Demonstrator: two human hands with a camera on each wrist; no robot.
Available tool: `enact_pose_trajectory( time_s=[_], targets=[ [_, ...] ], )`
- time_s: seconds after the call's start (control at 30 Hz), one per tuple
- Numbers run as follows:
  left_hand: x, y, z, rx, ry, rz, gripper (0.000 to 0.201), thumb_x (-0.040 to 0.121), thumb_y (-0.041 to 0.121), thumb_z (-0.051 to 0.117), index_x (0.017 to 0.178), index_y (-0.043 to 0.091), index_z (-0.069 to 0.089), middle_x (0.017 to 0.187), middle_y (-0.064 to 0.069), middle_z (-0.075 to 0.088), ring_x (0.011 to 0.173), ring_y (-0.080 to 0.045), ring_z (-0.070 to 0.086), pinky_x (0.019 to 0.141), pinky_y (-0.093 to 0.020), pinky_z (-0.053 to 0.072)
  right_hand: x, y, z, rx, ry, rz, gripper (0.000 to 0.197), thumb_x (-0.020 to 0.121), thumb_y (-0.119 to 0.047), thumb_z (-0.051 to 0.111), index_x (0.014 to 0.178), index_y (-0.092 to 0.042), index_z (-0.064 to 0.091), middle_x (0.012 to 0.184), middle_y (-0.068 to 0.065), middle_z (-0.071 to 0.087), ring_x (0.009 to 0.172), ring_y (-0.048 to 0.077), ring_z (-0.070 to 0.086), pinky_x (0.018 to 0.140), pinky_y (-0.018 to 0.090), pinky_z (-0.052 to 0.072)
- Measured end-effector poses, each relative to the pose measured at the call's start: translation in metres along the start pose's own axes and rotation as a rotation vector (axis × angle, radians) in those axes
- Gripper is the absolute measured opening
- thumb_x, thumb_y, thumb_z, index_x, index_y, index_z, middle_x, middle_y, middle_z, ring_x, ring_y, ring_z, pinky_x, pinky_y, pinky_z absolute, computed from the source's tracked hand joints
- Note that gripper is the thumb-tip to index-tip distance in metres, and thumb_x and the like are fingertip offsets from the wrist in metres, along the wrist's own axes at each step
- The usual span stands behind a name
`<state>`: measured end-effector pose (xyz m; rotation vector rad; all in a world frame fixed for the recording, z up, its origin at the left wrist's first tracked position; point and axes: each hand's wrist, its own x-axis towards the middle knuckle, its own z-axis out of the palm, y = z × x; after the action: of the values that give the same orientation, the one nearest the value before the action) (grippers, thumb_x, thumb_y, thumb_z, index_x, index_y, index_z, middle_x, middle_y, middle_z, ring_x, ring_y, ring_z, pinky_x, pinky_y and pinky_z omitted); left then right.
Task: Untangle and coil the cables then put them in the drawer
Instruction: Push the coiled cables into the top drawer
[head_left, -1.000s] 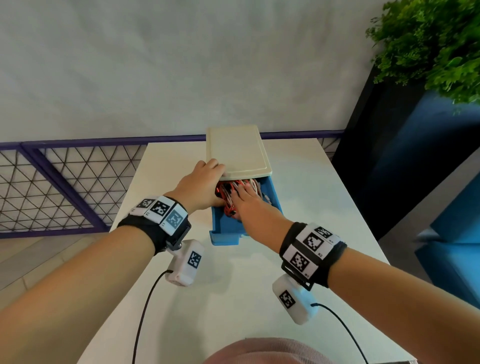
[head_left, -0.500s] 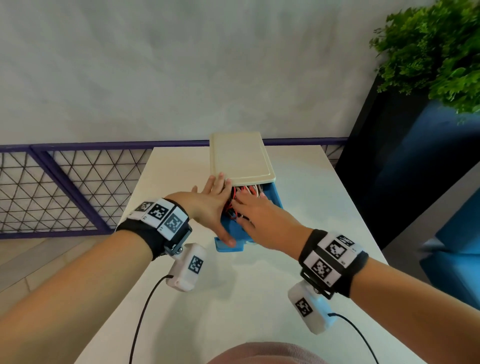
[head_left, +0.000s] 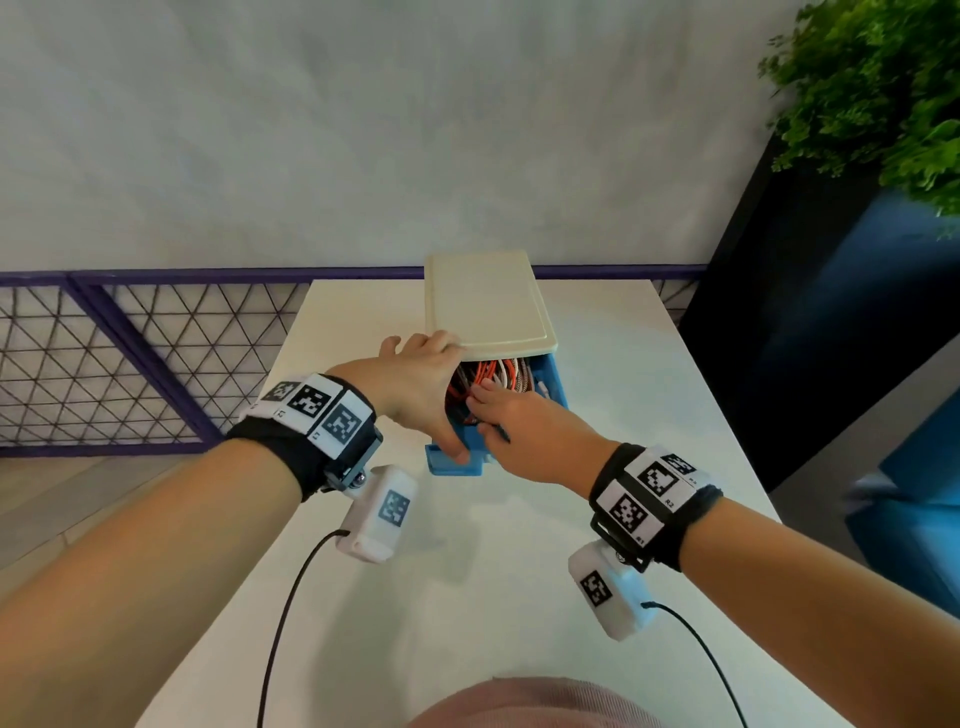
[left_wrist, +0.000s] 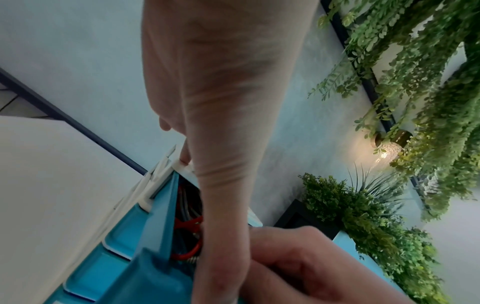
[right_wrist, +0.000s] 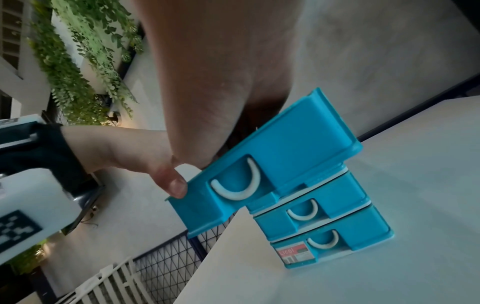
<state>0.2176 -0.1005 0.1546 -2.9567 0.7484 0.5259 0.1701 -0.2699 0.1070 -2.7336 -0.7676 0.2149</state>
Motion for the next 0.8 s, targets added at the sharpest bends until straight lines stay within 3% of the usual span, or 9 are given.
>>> enact_pose_trajectory(
  time_s=[0.07, 0.17, 0.27, 0.33, 0.4, 0.47, 0.6, 0.7, 0.8],
  targets=[
    [0.002, -0.001, -0.001, 0.006, 0.046, -0.007, 0.109, 0.046, 0.071, 0.073, 0.134, 0.021, 0.033, 0.134, 0.006, 0.032, 0.122, -0.021, 0.034, 0.108, -0.044, 0.025, 0.007, 0.004, -0.002, 0.01, 0.014, -0.009, 0.038, 0.1, -0.018, 0.039, 0.132, -0.007, 0.055, 0.145, 0.006, 0.048, 0.137, 0.023, 0.039, 0.113, 0.037, 0.031],
    [0.007, -0.004, -0.002, -0.006, 0.163, 0.014, 0.078, 0.056, 0.057, 0.073, 0.119, 0.019, 0.047, 0.116, 0.003, 0.041, 0.106, -0.023, 0.044, 0.093, -0.04, 0.036, 0.015, 0.012, -0.012, 0.07, 0.186, 0.008, 0.03, 0.095, -0.013, 0.045, 0.114, -0.008, 0.069, 0.12, 0.006, 0.064, 0.109, 0.026, 0.057, 0.094, 0.041, 0.045],
    [0.014, -0.006, 0.0, -0.037, 0.25, 0.049, 0.059, 0.067, 0.04, 0.074, 0.115, 0.016, 0.049, 0.112, 0.0, 0.044, 0.1, -0.023, 0.043, 0.072, -0.034, 0.038, 0.021, 0.022, -0.026, 0.004, 0.33, 0.063, 0.036, 0.094, -0.026, 0.053, 0.126, -0.012, 0.062, 0.133, 0.009, 0.054, 0.122, 0.026, 0.048, 0.102, 0.041, 0.041],
    [0.018, -0.007, 0.001, -0.065, 0.283, 0.053, 0.049, 0.072, 0.033, 0.073, 0.112, 0.015, 0.05, 0.111, 0.0, 0.044, 0.101, -0.022, 0.042, 0.068, -0.038, 0.044, 0.025, 0.032, -0.032, -0.119, 0.179, 0.123, 0.066, 0.089, -0.052, 0.054, 0.143, -0.016, 0.043, 0.15, 0.009, 0.035, 0.139, 0.026, 0.031, 0.113, 0.044, 0.028],
    [0.023, -0.009, 0.002, -0.044, 0.335, 0.059, 0.038, 0.076, 0.027, 0.071, 0.106, 0.016, 0.051, 0.108, 0.0, 0.045, 0.099, -0.022, 0.043, 0.064, -0.038, 0.043, 0.03, 0.041, -0.034, -0.195, 0.038, 0.14, 0.085, 0.083, -0.062, 0.057, 0.15, -0.017, 0.028, 0.156, 0.01, 0.025, 0.143, 0.029, 0.024, 0.116, 0.044, 0.02],
    [0.028, -0.01, 0.005, -0.002, 0.414, 0.065, 0.026, 0.079, 0.02, 0.068, 0.098, 0.016, 0.051, 0.104, 0.0, 0.046, 0.096, -0.023, 0.046, 0.059, -0.036, 0.039, 0.034, 0.046, -0.032, -0.192, 0.054, 0.113, 0.073, 0.088, -0.045, 0.061, 0.148, -0.017, 0.03, 0.15, 0.009, 0.033, 0.136, 0.029, 0.033, 0.11, 0.04, 0.03],
    [0.038, -0.006, 0.013, 0.055, 0.534, 0.05, 0.018, 0.082, 0.01, 0.065, 0.093, 0.016, 0.051, 0.1, -0.001, 0.05, 0.092, -0.024, 0.049, 0.053, -0.033, 0.035, 0.044, 0.045, -0.03, -0.238, 0.259, 0.127, 0.04, 0.092, -0.011, 0.057, 0.13, -0.021, 0.05, 0.122, 0.004, 0.052, 0.11, 0.023, 0.051, 0.077, 0.034, 0.051],
    [0.04, -0.01, 0.016, 0.064, 0.55, 0.069, 0.017, 0.084, 0.009, 0.062, 0.095, 0.015, 0.051, 0.1, -0.002, 0.049, 0.092, -0.024, 0.048, 0.05, -0.033, 0.033, 0.049, 0.041, -0.027, -0.369, 0.319, 0.121, 0.032, 0.091, -0.004, 0.055, 0.118, -0.02, 0.056, 0.106, 0.002, 0.056, 0.097, 0.023, 0.055, 0.057, 0.03, 0.039],
    [0.037, -0.017, 0.018, 0.048, 0.553, 0.09, 0.013, 0.086, 0.008, 0.057, 0.094, 0.015, 0.049, 0.1, -0.001, 0.047, 0.092, -0.023, 0.046, 0.048, -0.034, 0.038, 0.047, 0.037, -0.024, -0.405, 0.337, 0.106, 0.031, 0.09, -0.001, 0.051, 0.114, -0.019, 0.057, 0.103, 0.002, 0.056, 0.093, 0.022, 0.054, 0.054, 0.029, 0.032]
  ],
)
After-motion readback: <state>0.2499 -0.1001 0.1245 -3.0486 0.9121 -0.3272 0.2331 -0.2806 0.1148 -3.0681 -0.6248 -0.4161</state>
